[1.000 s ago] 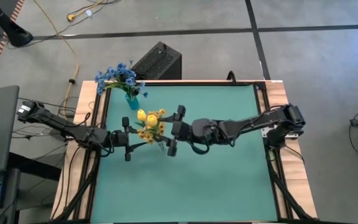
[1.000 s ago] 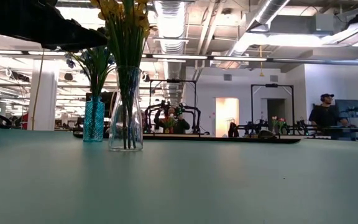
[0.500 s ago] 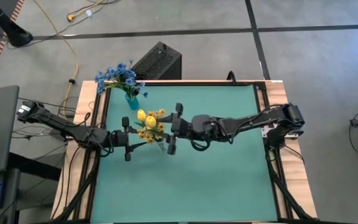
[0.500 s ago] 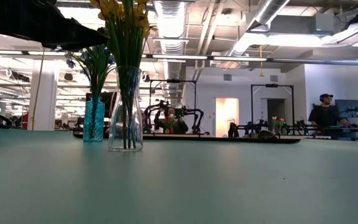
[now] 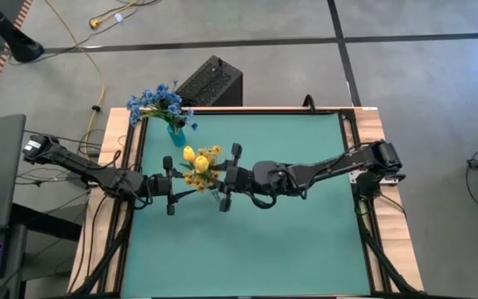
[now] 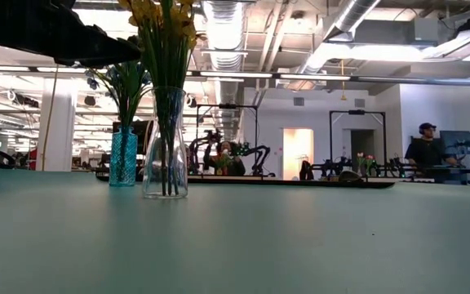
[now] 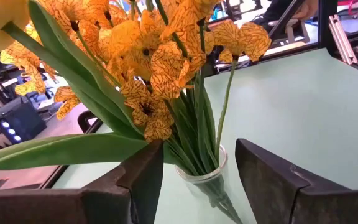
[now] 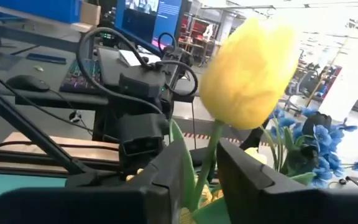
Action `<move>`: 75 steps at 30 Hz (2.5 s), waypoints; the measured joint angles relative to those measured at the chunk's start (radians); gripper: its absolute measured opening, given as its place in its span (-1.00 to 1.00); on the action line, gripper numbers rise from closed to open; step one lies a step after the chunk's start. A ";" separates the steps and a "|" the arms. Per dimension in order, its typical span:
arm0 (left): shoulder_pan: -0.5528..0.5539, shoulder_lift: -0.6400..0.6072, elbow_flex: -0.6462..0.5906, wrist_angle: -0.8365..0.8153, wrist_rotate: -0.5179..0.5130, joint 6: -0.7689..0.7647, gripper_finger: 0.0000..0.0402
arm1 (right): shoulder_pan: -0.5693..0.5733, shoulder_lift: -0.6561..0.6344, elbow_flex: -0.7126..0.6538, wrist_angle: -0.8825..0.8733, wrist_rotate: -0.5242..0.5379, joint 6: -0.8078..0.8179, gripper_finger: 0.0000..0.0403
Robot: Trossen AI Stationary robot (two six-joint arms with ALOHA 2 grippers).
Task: Sort flowers into vase by color
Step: Return to Home Position
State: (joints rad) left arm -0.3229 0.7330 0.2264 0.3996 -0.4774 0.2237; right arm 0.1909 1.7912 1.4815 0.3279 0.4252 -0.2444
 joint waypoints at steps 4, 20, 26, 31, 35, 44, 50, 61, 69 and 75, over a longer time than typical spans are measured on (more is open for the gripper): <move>0.000 0.000 0.000 0.000 0.000 0.000 -0.06 | -0.005 0.000 0.000 -0.002 0.002 0.000 -0.65; 0.000 0.000 0.000 0.002 0.000 -0.001 -0.06 | -0.028 -0.020 0.000 -0.072 0.014 0.095 -0.87; 0.000 0.000 0.000 0.002 0.000 -0.002 -0.06 | -0.049 -0.019 0.000 -0.161 0.000 0.186 -0.86; 0.000 0.000 0.000 0.002 0.000 -0.002 -0.06 | -0.047 -0.019 0.000 -0.194 -0.006 0.194 -0.87; 0.000 0.000 0.000 0.002 0.000 -0.003 -0.06 | -0.040 -0.019 0.000 -0.206 -0.009 0.216 -0.87; 0.000 0.000 0.000 0.001 0.000 -0.003 -0.06 | -0.041 -0.001 -0.001 -0.226 -0.042 0.229 -0.84; 0.000 0.000 0.000 0.002 0.000 -0.003 -0.06 | -0.028 -0.003 0.000 -0.200 -0.039 0.187 -0.70; 0.000 0.000 0.000 0.003 0.000 -0.003 -0.06 | -0.021 -0.005 0.000 -0.219 -0.034 0.184 -0.10; 0.000 0.000 0.000 0.003 0.000 -0.010 -0.06 | -0.015 -0.058 0.000 -0.322 -0.033 0.184 0.29; -0.005 -0.002 0.000 -0.005 -0.002 -0.009 -0.06 | -0.008 -0.154 0.001 -0.443 -0.031 0.184 0.32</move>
State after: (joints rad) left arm -0.3280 0.7311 0.2264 0.3943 -0.4798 0.2150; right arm 0.1829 1.6368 1.4822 -0.1155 0.3943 -0.0602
